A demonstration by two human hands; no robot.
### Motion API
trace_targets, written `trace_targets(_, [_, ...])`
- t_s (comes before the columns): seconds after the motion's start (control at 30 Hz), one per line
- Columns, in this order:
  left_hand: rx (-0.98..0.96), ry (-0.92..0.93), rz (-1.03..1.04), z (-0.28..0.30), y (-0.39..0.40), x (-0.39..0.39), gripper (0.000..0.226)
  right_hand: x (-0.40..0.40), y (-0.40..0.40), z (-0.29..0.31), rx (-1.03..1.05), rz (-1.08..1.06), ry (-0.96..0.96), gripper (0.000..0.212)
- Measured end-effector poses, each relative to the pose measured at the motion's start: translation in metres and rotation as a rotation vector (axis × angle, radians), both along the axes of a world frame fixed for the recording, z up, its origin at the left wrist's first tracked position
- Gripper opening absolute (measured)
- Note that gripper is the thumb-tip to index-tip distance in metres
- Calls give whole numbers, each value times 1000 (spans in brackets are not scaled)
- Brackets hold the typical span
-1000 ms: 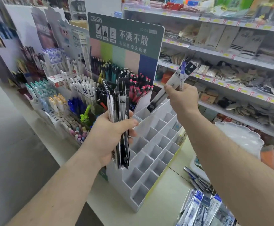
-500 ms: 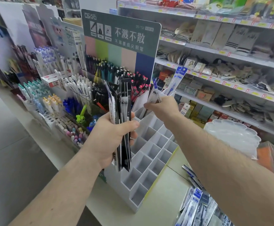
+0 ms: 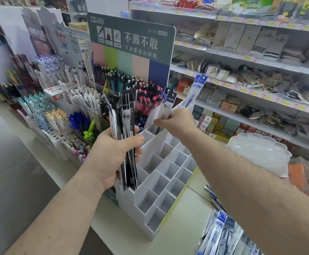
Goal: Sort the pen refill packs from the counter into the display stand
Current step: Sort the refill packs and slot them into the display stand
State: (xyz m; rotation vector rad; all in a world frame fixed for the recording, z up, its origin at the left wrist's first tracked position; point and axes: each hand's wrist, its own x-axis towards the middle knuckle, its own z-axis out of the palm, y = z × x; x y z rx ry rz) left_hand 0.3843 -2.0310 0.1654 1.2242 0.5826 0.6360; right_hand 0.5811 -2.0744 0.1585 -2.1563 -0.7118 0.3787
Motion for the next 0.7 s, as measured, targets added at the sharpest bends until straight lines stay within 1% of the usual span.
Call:
trace_targets(0.07, [2,4,-7,0,-1,0,12,3,-4,-3,40,-2,-1,31])
trace_targets(0.1, [1,2,-12,0,-1,0,12,3,-8,-4,62,-9,16,39])
trace_targets(0.17, [-5,-12,-25,0,-4,2,13,4,-17,-5,106,-50,61,63])
trace_targets(0.2, [-11,-22,-42,0,-7,3,13,3,-23,-5,144,-92,74,69])
trace_targets(0.23, [-22,-34,-75,1,-12,4,14,2,-32,-5,197,-137,94,69])
trace_targets(0.27, [-38,-45,-119,1,-17,6,14,-1,-43,-3,253,-171,132,62])
trace_targets(0.37, [-118,-40,-269,-5,-37,16,16,-19,-83,-1,383,-161,305,19])
trace_targets(0.4, [-149,-19,-314,-8,-43,21,18,-27,-96,-1,416,-141,350,11])
trace_targets(0.47, [-200,21,-407,-17,-53,30,28,-45,-117,2,446,-94,383,7])
trace_targets(0.53, [-243,32,-490,-24,-62,37,35,-58,-132,3,455,-64,367,11])
trace_targets(0.63, [-226,33,-577,-33,-73,45,27,-73,-152,0,465,-64,282,18])
trace_targets(0.7, [-200,31,-616,-37,-80,49,22,-80,-162,-3,441,-33,216,16])
